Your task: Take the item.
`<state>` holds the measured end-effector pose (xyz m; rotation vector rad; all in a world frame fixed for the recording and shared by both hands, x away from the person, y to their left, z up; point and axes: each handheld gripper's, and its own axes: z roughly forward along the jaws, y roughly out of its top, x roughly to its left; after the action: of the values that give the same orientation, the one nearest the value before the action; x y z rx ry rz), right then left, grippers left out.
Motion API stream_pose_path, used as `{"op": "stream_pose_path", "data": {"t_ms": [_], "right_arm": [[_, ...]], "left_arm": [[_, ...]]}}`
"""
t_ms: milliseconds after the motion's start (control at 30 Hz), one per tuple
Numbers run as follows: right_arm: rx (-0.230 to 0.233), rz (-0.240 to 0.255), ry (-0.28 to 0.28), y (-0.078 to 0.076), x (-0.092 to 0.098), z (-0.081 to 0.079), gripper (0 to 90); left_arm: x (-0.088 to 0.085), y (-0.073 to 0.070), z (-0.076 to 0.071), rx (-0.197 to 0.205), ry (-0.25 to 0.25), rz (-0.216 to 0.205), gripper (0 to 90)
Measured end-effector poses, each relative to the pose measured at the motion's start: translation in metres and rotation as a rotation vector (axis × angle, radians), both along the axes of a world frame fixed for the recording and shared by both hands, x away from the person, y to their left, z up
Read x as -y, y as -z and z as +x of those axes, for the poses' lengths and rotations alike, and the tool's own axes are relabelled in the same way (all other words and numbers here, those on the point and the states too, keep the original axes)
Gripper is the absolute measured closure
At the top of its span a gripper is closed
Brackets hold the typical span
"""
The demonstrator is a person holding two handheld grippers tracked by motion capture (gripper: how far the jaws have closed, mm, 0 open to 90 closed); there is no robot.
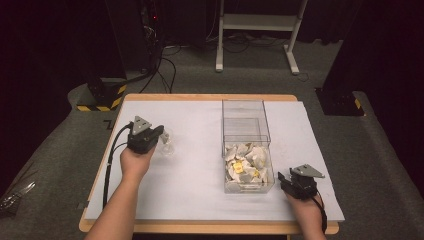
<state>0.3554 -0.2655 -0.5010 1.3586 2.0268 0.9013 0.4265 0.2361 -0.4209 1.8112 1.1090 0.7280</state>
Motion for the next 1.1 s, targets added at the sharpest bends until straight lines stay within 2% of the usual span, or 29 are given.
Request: {"op": "stream_pose_path", "data": {"t_ms": [133,333,400,467,600,700,800,1100], "right_arm": [[0.004,-0.005,-0.008,0.000,0.000,0.000,50.0],[0.005,-0.007,-0.005,0.000,-0.001,0.000,50.0],[0.004,-0.006,-0.001,0.000,-0.001,0.000,49.9],[-0.001,-0.006,0.001,0.000,-0.001,0.000,49.9],[-0.003,-0.009,-0.004,0.000,-0.001,0.001,49.8],[-0.006,-0.010,-0.001,0.000,-0.001,0.000,49.7],[-0.003,-0.014,-0.001,0.000,-0.001,0.000,49.7],[-0.005,-0.027,0.000,0.001,-0.003,0.001,49.7]], "left_arm": [[0.000,0.000,-0.001,-0.013,-0.004,-0.015,89.0],[-0.004,0.001,-0.004,-0.020,-0.008,-0.042,74.5],[-0.004,0.001,-0.005,-0.041,-0.002,-0.036,69.7],[-0.005,-0.001,-0.009,-0.048,0.009,-0.039,63.3],[-0.009,-0.002,-0.018,-0.063,0.030,-0.043,57.1],[-0.012,-0.003,-0.025,-0.079,0.046,-0.061,53.8],[-0.012,-0.003,-0.030,-0.094,0.046,-0.061,50.5],[-0.016,0.000,-0.043,-0.102,0.056,-0.055,44.0]]}}
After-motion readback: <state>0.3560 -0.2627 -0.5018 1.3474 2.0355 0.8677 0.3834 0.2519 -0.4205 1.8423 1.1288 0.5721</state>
